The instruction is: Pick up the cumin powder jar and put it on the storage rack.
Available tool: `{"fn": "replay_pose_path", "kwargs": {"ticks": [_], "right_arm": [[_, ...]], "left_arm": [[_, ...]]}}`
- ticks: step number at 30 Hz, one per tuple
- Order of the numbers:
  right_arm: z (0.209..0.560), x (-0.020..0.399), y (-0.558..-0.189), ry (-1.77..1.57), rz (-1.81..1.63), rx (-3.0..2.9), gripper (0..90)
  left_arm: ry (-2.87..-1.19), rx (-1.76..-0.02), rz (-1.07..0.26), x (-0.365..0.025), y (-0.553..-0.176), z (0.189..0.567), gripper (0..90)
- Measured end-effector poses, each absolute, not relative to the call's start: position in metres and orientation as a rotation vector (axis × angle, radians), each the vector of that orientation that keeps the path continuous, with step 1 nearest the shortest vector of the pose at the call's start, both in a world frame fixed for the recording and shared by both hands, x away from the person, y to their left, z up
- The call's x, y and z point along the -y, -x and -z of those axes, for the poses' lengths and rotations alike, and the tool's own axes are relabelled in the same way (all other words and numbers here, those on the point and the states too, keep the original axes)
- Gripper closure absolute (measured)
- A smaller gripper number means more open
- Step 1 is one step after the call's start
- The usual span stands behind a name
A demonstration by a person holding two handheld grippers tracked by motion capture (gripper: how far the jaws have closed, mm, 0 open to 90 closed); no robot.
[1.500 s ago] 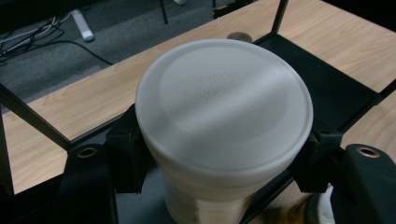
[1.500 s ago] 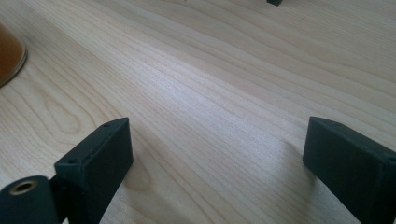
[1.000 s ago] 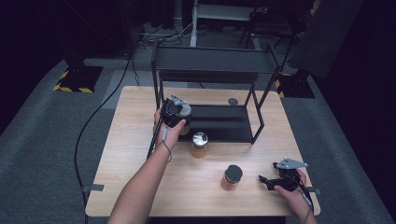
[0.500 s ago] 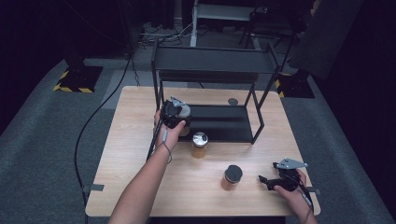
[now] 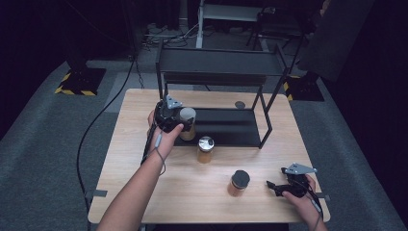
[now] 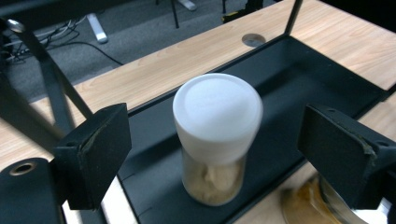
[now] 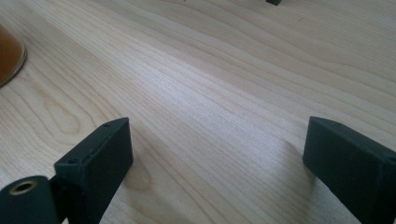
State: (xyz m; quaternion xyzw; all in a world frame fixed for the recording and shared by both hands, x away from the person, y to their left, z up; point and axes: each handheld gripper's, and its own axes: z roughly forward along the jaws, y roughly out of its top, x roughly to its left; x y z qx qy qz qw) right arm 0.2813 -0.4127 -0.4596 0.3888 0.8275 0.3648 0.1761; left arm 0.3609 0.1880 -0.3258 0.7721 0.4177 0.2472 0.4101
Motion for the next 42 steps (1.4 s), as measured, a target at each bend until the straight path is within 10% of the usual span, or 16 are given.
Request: {"fn": "replay_pose_path", "kwargs": {"ticks": [42], "right_arm": [[0.459,0.413,-0.281,-1.1,-1.032,-2.345,8.4]], "left_arm": [[-2.03,-1.055,-0.564,-0.234,-0.26,0.381,7.3]]}}
